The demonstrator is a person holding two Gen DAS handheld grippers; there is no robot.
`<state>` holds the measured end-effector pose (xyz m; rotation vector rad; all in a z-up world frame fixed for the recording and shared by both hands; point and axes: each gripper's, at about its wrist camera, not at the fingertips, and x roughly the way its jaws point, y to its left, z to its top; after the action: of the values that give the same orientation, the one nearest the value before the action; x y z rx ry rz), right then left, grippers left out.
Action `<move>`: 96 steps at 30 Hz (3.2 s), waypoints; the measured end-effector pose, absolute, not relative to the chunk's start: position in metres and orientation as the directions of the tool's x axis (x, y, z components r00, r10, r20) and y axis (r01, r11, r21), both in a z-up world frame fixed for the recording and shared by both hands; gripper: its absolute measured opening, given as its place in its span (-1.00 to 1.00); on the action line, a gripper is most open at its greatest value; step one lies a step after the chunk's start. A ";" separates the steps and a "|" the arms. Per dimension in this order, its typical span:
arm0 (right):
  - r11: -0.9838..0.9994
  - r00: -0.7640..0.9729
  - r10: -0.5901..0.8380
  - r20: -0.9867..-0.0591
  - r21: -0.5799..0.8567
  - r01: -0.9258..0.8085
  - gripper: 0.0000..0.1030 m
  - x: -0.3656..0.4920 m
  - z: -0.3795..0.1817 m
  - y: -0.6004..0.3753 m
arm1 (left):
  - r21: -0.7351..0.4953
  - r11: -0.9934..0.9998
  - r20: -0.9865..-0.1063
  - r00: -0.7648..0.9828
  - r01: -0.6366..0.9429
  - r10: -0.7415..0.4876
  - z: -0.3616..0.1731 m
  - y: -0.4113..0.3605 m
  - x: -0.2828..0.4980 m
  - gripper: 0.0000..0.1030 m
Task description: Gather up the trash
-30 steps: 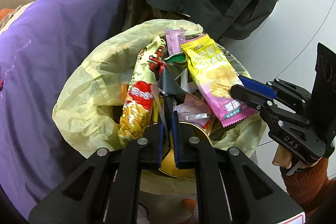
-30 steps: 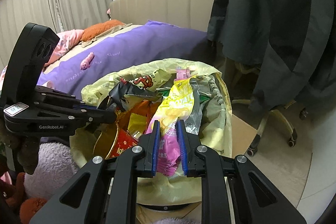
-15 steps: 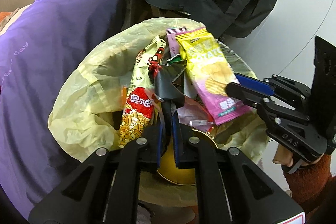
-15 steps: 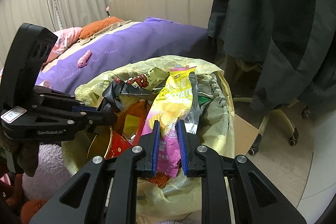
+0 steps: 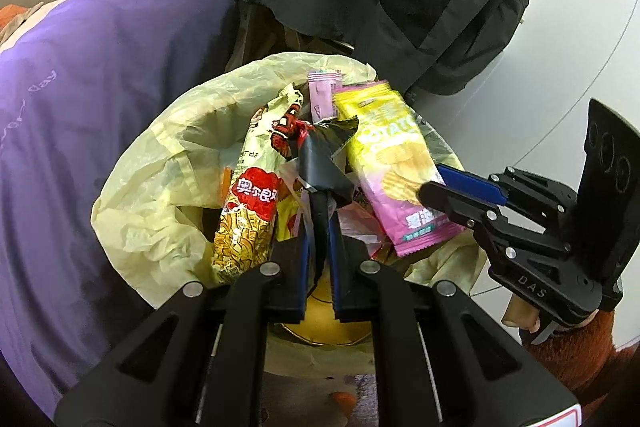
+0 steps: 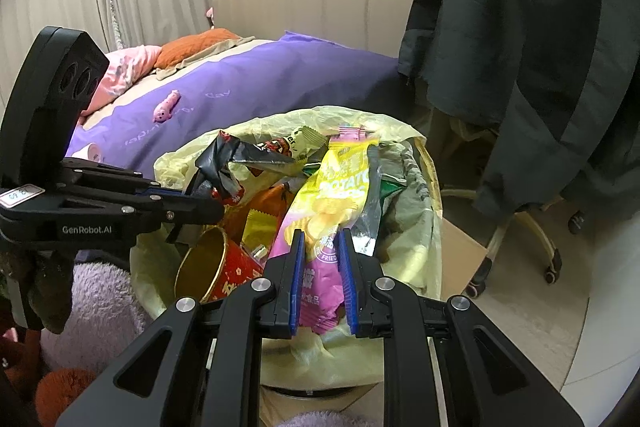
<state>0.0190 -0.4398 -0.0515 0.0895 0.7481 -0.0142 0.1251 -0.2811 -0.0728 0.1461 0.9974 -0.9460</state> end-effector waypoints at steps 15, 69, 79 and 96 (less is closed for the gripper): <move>0.990 0.738 0.027 -0.675 0.122 0.075 -0.61 0.004 -0.047 -0.447 | -0.276 0.663 -0.737 0.290 0.695 -0.611 -0.051 -0.264 0.111 -0.17; 0.998 0.863 0.052 -0.503 0.061 -0.024 0.01 -0.104 0.026 -0.230 | -0.003 0.955 -0.513 0.820 0.295 -0.255 0.018 -0.003 -0.052 0.38; 0.997 0.861 0.061 -0.506 0.069 -0.030 0.01 -0.103 0.026 -0.228 | 0.000 0.956 -0.514 0.820 0.294 -0.252 0.018 -0.004 -0.053 0.38; 0.997 0.857 0.065 -0.512 0.069 -0.034 0.01 -0.103 0.023 -0.226 | 0.001 0.956 -0.512 0.821 0.295 -0.253 0.018 -0.003 -0.053 0.38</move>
<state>-0.1027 -0.2262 0.0229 0.0578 0.5396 0.0521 -0.0530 -0.0030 0.0175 0.0818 0.5338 -0.2918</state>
